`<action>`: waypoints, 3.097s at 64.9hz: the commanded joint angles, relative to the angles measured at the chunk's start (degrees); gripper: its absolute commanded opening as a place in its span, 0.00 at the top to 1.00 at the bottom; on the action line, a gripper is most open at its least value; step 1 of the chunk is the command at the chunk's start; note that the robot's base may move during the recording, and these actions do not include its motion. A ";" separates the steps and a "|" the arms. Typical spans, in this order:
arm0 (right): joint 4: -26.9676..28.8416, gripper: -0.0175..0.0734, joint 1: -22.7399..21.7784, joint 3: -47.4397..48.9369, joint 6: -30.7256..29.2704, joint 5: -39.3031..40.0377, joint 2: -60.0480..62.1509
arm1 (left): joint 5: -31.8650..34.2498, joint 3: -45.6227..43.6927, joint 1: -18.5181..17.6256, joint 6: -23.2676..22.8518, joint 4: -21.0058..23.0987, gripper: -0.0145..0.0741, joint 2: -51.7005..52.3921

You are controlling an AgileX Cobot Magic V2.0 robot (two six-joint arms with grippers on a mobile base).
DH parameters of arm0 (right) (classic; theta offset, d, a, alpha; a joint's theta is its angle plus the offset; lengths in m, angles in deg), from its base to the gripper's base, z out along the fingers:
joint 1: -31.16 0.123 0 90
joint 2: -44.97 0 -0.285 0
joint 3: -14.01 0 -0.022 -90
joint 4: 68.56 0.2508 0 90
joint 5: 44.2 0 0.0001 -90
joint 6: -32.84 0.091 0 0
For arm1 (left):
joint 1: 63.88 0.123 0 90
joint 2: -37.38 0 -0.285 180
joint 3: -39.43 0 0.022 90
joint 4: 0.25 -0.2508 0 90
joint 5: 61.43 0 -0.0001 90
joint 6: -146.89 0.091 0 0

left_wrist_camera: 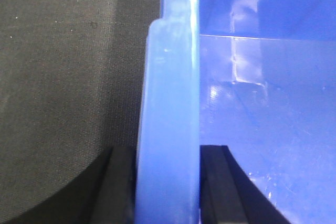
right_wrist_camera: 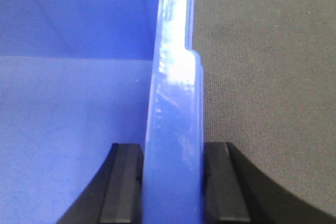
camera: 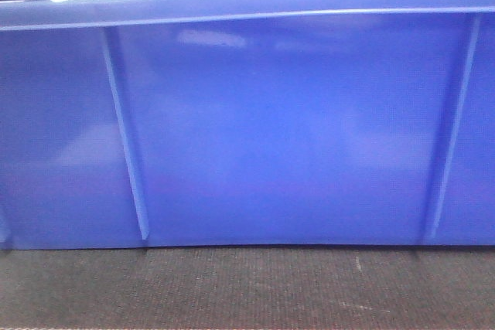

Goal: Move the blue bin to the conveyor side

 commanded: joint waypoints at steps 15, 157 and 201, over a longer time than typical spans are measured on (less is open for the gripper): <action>-0.30 0.46 0.23 1.02 -0.68 4.52 0.89 | 4.70 -0.89 0.39 -0.75 -0.81 0.59 1.17; -2.26 0.89 0.23 -40.30 -0.68 13.55 73.58 | 28.00 47.97 0.39 -0.65 -7.34 0.85 69.04; -2.26 0.89 0.23 -40.30 -0.68 13.06 74.58 | 28.21 47.97 0.39 -0.65 -7.48 0.85 72.33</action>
